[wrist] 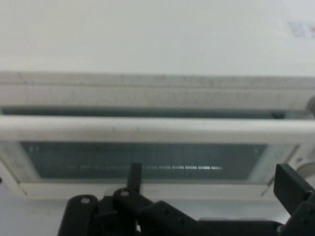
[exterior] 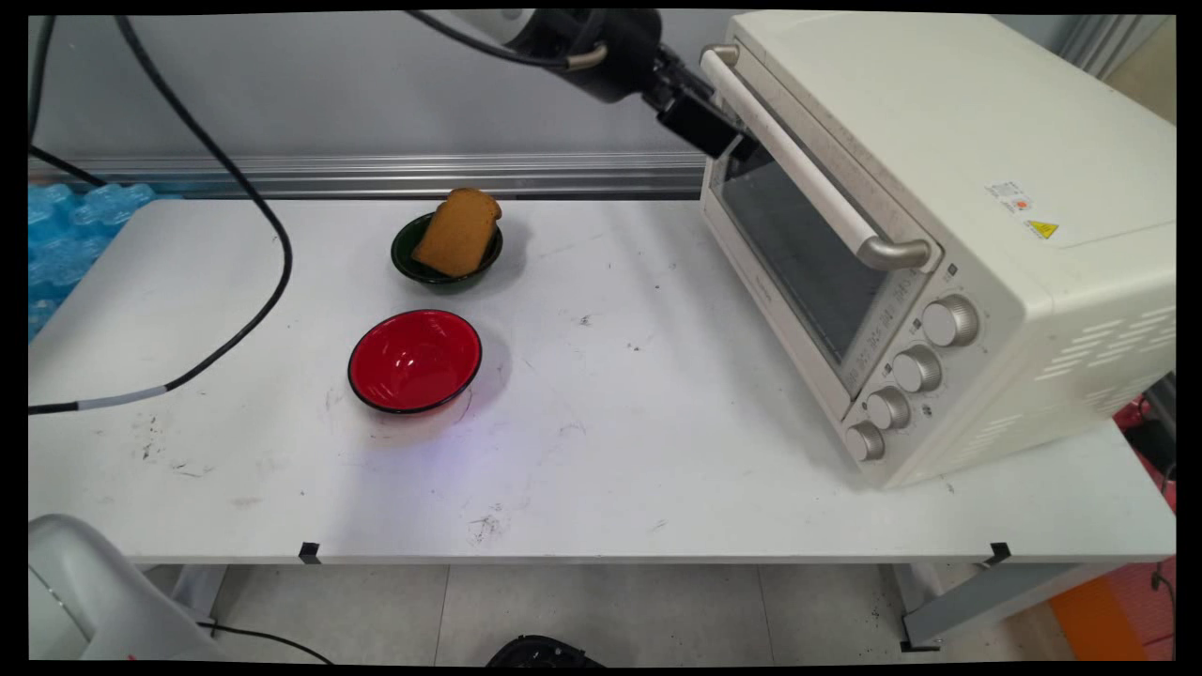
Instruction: Open the oven
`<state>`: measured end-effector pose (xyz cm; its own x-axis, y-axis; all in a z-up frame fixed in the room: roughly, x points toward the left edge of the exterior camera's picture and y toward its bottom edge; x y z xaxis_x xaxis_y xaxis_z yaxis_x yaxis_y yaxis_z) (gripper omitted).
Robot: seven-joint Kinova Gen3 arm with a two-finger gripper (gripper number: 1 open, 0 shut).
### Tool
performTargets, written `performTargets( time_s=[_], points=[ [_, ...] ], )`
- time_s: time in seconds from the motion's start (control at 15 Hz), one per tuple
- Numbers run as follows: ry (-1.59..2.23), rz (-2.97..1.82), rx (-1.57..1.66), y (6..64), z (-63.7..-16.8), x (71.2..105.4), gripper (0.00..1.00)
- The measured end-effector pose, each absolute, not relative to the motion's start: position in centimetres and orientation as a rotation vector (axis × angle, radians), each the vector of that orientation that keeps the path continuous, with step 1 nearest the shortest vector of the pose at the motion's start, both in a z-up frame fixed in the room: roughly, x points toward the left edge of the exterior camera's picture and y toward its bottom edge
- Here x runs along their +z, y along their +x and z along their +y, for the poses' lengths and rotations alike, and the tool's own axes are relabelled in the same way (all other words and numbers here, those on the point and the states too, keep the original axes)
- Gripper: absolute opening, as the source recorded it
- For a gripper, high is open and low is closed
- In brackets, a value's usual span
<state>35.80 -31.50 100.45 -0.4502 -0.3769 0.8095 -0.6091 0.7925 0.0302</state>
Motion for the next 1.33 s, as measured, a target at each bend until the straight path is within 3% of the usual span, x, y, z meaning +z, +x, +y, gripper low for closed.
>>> performTargets(
  time_s=[0.6,0.67,1.33],
  points=[
    [0.728,-2.076,0.372,33.1,-34.0,100.9,1.00],
    [0.727,-2.075,0.376,32.9,-34.3,101.0,0.00],
    [0.729,-2.093,0.395,30.8,-36.0,100.9,0.00]
  ],
)
